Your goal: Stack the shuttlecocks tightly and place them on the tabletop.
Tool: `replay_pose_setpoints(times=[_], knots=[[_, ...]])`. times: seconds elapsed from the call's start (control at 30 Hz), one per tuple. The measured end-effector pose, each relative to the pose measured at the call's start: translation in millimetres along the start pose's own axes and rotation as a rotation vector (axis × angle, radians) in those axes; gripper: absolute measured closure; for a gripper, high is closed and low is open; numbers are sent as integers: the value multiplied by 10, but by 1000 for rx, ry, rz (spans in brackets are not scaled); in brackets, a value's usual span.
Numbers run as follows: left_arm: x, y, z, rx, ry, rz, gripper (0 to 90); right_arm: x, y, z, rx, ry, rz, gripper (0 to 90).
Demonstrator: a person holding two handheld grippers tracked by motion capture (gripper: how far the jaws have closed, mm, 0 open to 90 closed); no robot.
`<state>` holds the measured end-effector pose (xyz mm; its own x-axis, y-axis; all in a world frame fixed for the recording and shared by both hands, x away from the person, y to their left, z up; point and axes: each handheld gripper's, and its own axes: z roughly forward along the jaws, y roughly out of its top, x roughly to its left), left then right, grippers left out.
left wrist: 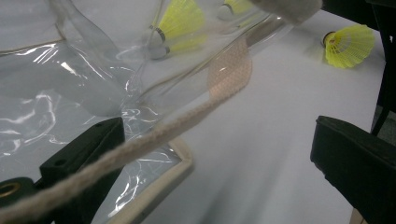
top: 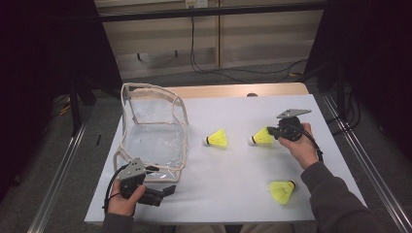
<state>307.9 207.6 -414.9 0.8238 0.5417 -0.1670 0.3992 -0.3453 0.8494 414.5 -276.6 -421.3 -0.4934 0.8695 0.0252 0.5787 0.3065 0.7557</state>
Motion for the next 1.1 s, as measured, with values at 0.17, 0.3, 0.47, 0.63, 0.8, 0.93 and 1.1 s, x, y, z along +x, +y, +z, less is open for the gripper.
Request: replay_pose_setpoints(times=[0.17, 0.3, 0.47, 0.63, 0.8, 0.93, 1.1], knots=[[0, 1, 0, 0, 0, 0, 36, -4, -23, -3, 0, 2, 4, 900], [0, 0, 0, 0, 0, 0, 36, -5, -30, -5, -2, 1, 5, 900], [1, 0, -1, -2, -1, -1, 36, -12, -57, -6, -2, 0, 6, 900], [0, 0, 0, -2, -1, -1, 36, -19, -88, -6, 2, 2, 12, 900], [-1, 0, 1, -1, 0, -1, 36, -33, -109, -6, 3, 2, 19, 900], [-1, 0, 1, -2, 0, -1, 36, -37, -119, -6, 4, 3, 24, 900], [0, 0, 0, -1, 0, -1, 36, -46, -127, -6, -1, 2, 27, 900]])
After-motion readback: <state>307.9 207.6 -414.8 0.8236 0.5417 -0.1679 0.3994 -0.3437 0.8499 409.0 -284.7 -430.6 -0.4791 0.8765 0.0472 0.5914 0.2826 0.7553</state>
